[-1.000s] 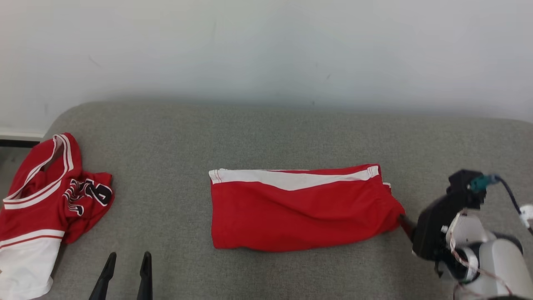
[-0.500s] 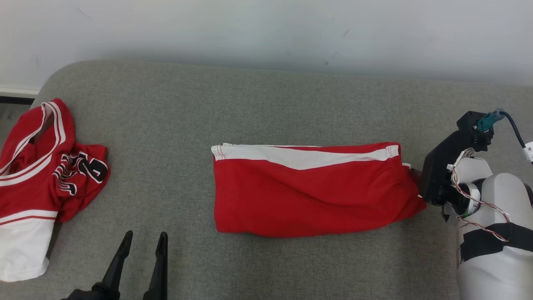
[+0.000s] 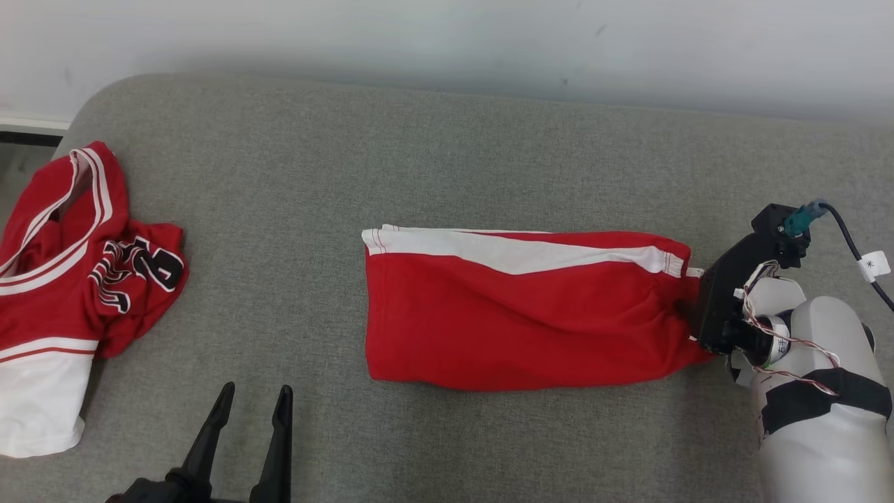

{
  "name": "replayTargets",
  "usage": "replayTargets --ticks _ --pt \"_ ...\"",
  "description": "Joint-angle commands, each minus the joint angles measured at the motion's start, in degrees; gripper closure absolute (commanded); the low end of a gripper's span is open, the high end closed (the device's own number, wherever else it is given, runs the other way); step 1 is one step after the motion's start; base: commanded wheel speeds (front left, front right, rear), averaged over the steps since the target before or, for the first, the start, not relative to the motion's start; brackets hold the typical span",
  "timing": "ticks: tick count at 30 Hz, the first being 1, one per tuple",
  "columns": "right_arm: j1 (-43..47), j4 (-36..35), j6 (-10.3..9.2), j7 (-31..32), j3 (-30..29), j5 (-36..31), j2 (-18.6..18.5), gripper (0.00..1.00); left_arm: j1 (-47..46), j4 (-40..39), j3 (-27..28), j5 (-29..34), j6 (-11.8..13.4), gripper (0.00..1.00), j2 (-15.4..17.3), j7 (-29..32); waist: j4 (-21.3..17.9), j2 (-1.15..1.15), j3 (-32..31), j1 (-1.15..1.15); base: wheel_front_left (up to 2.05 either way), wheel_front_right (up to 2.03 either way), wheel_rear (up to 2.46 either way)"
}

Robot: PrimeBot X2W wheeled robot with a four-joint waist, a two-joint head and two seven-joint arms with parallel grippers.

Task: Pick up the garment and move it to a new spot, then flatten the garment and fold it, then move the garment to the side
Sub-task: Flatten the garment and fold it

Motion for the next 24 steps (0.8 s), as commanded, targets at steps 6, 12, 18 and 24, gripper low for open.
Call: replayTargets --ticks 6,12,18,24 --pt "-0.59 5.39 -0.14 -1.14 1.47 3.66 0.47 0.0 -1.69 0.31 -0.47 -0.08 0.25 0.0 0.11 0.15 0.32 0.0 1.29 0.0 0.0 0.0 0.0" --pt "-2.64 9.61 -0.12 -3.21 4.35 6.38 0.73 0.32 -2.09 0.49 -0.45 -0.56 0.3 0.0 0.34 0.12 0.36 0.0 2.01 0.0 0.0 0.0 0.0" --pt "-3.76 12.83 -0.06 -5.65 5.01 6.71 0.58 1.0 -2.11 0.82 -0.53 -0.99 0.36 0.0 0.61 0.2 0.25 0.0 1.99 0.0 0.0 0.0 0.0" --pt "-4.22 10.21 -0.19 -8.36 -0.5 -0.24 -0.16 1.0 -1.83 1.08 0.17 -1.54 0.75 0.0 1.08 0.13 -0.92 0.0 1.28 0.0 0.0 0.0 0.0"
